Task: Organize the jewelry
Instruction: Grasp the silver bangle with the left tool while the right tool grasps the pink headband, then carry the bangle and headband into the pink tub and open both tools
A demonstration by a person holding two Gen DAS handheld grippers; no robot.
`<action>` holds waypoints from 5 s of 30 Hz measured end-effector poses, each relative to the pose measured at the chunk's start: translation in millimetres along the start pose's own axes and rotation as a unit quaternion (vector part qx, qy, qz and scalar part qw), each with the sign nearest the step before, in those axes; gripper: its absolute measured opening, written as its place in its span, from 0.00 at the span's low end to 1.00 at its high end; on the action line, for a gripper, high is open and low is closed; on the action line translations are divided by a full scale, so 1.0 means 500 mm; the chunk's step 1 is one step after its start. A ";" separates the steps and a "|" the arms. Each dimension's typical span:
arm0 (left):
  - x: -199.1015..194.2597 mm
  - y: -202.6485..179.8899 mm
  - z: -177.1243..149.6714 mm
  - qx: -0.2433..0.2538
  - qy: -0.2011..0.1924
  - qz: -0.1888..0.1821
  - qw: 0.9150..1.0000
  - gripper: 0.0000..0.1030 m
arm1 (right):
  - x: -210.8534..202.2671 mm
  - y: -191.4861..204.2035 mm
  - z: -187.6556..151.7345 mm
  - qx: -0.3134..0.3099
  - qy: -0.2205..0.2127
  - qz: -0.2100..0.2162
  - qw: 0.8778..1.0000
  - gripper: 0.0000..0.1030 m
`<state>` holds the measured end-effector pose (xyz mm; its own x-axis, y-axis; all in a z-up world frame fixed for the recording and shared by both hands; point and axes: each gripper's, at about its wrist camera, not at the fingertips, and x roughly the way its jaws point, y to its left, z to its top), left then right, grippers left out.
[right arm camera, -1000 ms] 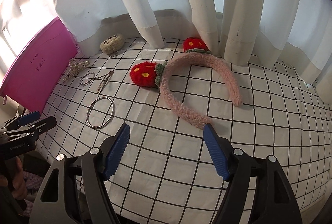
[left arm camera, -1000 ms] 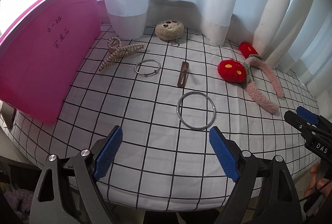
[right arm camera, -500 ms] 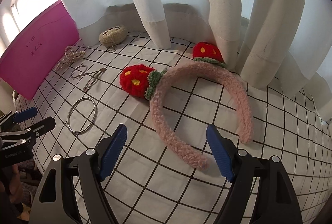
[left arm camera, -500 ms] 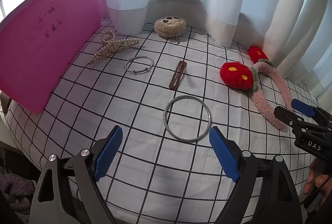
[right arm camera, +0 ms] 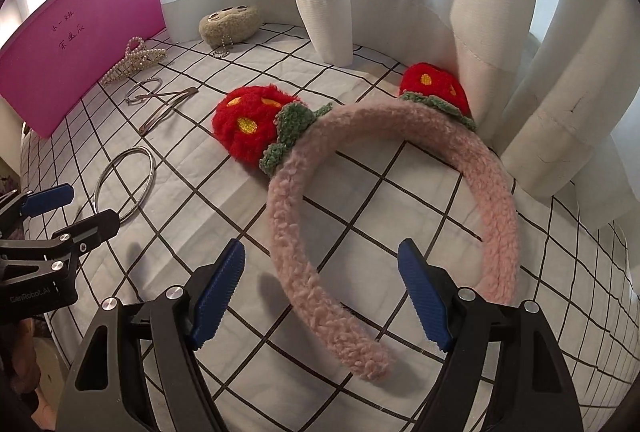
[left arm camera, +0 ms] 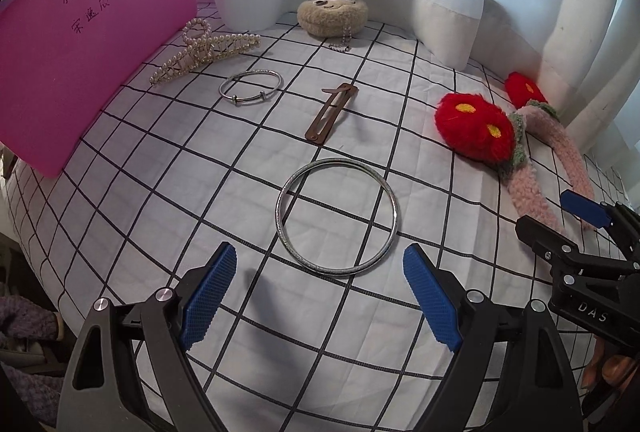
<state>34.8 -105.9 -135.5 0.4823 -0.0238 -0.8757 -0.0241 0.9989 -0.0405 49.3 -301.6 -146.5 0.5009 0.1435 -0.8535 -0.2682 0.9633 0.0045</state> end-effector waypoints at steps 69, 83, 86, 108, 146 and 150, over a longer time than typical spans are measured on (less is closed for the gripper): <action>0.020 -0.040 0.020 0.007 -0.035 -0.006 0.999 0.66 | 0.019 0.026 0.012 -0.038 -0.039 0.059 0.997 0.09; -0.066 0.001 0.036 -0.028 -0.063 -0.028 0.997 0.65 | -0.063 0.014 0.028 0.004 -0.064 0.130 0.989 0.09; -0.081 0.010 0.039 -0.035 -0.068 -0.030 0.997 0.65 | -0.080 0.020 0.033 0.002 -0.068 0.137 0.988 0.09; -0.294 0.100 0.078 -0.087 -0.148 -0.001 0.985 0.65 | -0.237 0.096 0.125 -0.064 -0.126 0.202 0.969 0.09; -0.333 0.718 0.380 -0.094 -0.226 0.011 0.970 0.65 | -0.232 0.682 0.644 -0.142 -0.208 0.231 0.940 0.10; -0.303 0.745 0.381 -0.093 -0.212 0.014 0.973 0.65 | -0.196 0.720 0.658 -0.153 -0.188 0.226 0.944 0.10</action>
<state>119.8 277.6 73.6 0.7963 0.0607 -0.6018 -0.1809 0.9733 -0.1412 174.4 105.6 110.1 0.5192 0.6493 -0.5557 -0.7204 0.6823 0.1241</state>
